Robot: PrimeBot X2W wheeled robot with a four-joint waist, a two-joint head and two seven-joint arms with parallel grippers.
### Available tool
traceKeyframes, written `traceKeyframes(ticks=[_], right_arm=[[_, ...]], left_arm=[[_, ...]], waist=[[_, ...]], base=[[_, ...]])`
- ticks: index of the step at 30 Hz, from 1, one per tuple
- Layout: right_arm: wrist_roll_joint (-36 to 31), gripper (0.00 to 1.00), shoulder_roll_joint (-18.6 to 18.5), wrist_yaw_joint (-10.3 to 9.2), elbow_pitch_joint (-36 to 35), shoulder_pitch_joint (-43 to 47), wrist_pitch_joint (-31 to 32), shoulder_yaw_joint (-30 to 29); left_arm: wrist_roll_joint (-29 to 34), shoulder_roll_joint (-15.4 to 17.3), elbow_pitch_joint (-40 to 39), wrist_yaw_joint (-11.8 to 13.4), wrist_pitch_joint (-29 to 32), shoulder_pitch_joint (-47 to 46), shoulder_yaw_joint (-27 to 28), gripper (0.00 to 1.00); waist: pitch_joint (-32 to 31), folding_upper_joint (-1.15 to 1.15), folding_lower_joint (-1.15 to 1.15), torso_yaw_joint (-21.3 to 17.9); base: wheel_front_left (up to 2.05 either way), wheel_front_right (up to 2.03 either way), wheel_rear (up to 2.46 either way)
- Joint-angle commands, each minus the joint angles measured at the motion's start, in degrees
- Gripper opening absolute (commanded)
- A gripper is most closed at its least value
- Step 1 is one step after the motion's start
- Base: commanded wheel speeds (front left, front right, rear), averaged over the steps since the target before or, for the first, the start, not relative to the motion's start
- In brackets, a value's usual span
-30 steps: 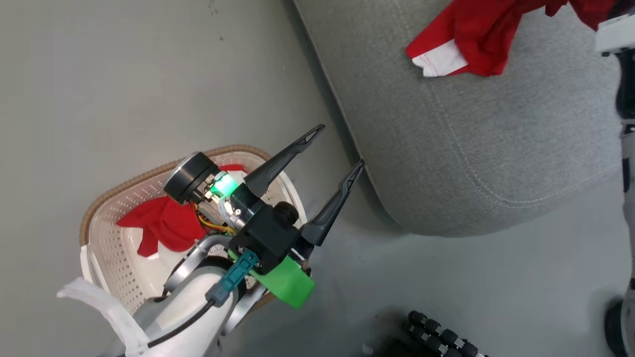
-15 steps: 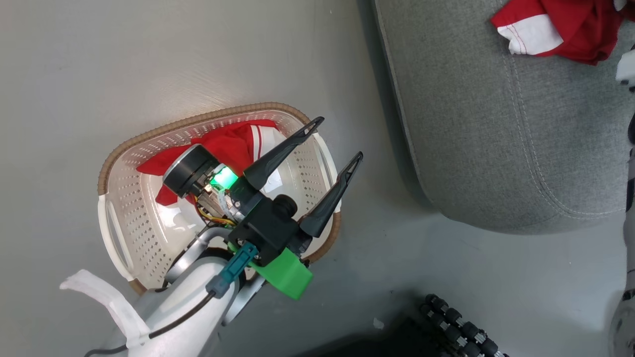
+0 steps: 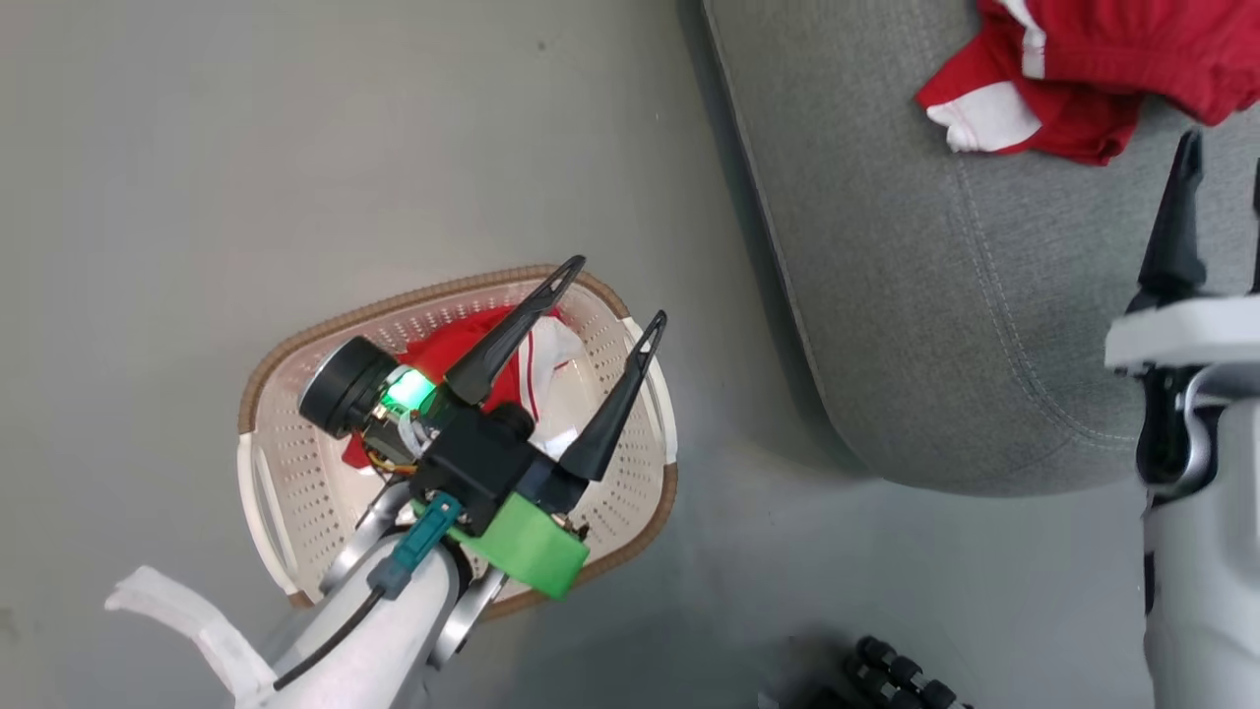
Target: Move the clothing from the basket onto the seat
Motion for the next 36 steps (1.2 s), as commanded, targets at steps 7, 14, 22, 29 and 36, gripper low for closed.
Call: traceKeyframes(ticks=[7, 14, 22, 29, 36], right_arm=[[-0.98, 1.0, 2.13, -0.02, -6.78, 9.74, -0.17, 4.96], [-1.95, 1.0, 2.63, -0.02, -11.34, 15.46, -0.17, 11.34], [-3.52, 1.0, 2.71, -0.02, -14.37, 18.86, 0.41, 15.42], [-4.77, 1.0, 2.76, -0.01, -17.6, 21.9, 3.01, 16.68], [-5.04, 1.0, 2.8, -0.02, -20.45, 26.27, 5.41, 17.23]], left_arm=[[-3.32, -0.96, 3.2, 3.7, -3.05, 5.11, 3.8, 1.0], [-5.78, -2.16, 5.66, 6.85, -3.97, 8.09, 9.11, 1.0], [-6.45, -3.71, 4.98, 8.61, -3.98, 12.09, 17.6, 1.0], [-5.8, -5.07, 5.5, 8.25, -4.0, 16.69, 24.09, 1.0], [-4.25, -6.57, 6.17, 6.82, -4.0, 21.85, 27.42, 1.0]], waist=[[-9.61, 0.0, 0.0, 2.84], [-14.4, 0.0, 0.0, 7.13], [-18.01, 0.0, 0.0, 12.9], [-20.91, 0.0, 0.0, 16.57], [-24.84, 0.0, 0.0, 16.9]], base=[[0.0, 0.0, 0.0], [0.0, 0.0, 0.0], [0.0, 0.0, 0.0], [0.0, 0.0, 0.0], [0.0, 0.0, 0.0]])
